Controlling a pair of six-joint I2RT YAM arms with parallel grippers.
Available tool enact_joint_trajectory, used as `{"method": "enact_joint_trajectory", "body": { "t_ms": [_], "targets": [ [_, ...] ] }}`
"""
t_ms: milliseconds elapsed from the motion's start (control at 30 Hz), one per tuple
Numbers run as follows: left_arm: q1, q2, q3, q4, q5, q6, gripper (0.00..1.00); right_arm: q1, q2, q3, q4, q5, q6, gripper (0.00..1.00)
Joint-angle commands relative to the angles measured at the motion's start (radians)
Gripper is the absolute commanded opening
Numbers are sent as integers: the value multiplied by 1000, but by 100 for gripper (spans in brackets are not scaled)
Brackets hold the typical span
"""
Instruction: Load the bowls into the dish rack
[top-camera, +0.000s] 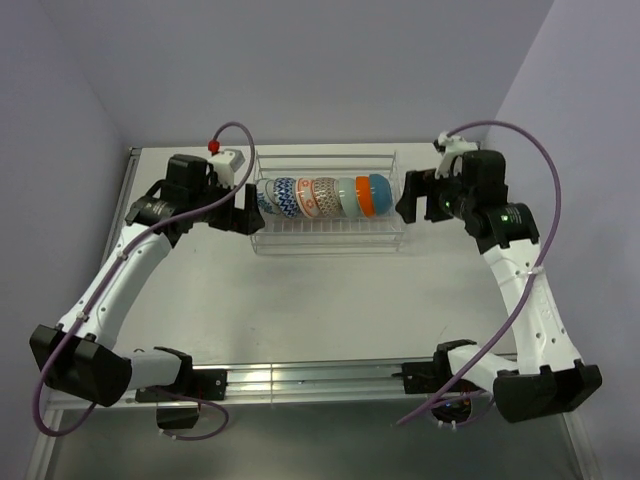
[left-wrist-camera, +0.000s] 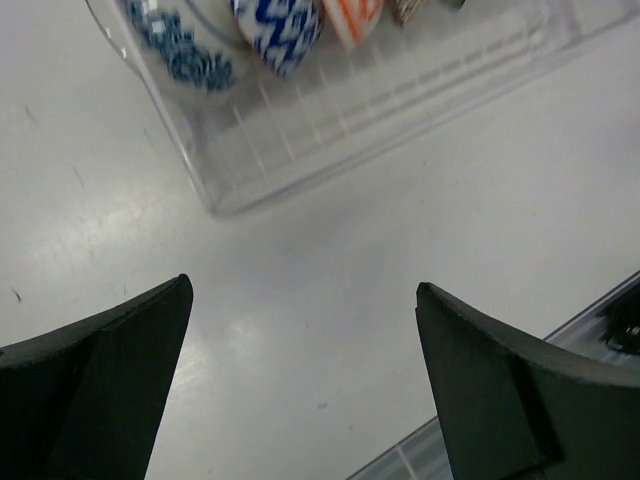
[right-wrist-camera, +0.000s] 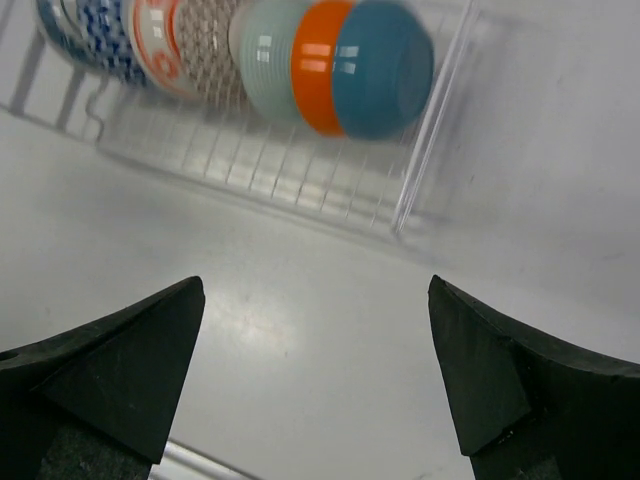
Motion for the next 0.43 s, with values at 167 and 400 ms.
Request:
{"method": "enact_joint_trajectory", "body": {
  "t_ms": [167,400],
  "targets": [
    [12,-142,-188,7,-28,88,99,-24,-198,-339,26,-122,-73,100],
    [12,-225,-244,2,-9,91,100,-26,-258,-388,15,-142,-89,100]
  ]
}}
